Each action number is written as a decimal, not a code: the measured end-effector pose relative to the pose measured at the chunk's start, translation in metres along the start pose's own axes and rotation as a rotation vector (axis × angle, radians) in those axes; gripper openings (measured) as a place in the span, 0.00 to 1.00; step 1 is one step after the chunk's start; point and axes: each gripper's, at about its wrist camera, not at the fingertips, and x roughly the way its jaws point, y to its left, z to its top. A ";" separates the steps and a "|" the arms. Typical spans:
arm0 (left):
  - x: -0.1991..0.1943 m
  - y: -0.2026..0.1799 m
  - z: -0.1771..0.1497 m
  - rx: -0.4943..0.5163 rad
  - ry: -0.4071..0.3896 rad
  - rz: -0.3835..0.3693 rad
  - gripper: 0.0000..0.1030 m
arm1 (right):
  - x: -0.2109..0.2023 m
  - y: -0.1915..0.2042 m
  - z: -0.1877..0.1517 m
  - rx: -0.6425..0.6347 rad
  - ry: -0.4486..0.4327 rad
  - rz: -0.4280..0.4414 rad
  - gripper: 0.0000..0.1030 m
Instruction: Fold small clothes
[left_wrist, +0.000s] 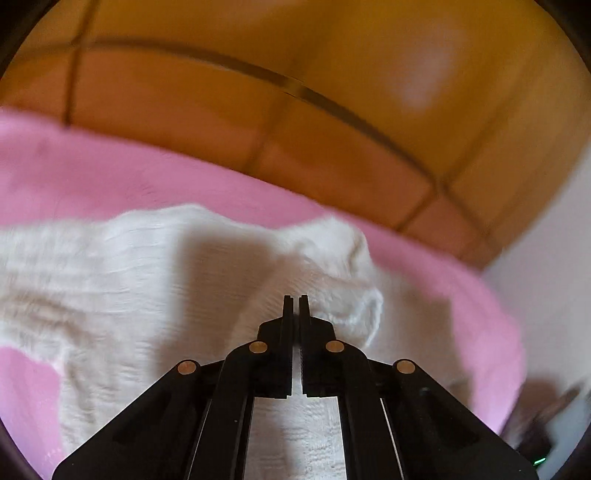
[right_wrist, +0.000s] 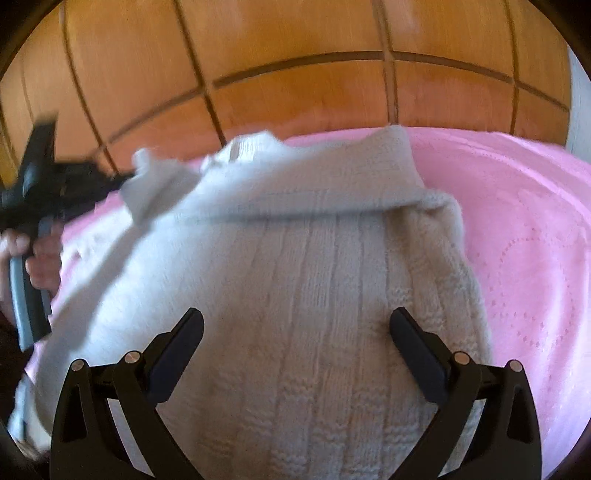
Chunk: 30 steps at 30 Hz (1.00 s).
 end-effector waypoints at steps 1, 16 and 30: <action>-0.009 0.017 0.007 -0.083 -0.009 -0.021 0.02 | -0.003 -0.001 0.006 0.018 -0.013 0.013 0.98; -0.031 0.101 0.000 -0.297 -0.022 0.120 0.01 | 0.080 0.025 0.066 -0.107 0.089 -0.119 0.98; -0.127 0.168 -0.029 -0.314 -0.144 0.301 0.57 | 0.081 0.038 0.055 -0.167 0.046 -0.202 0.98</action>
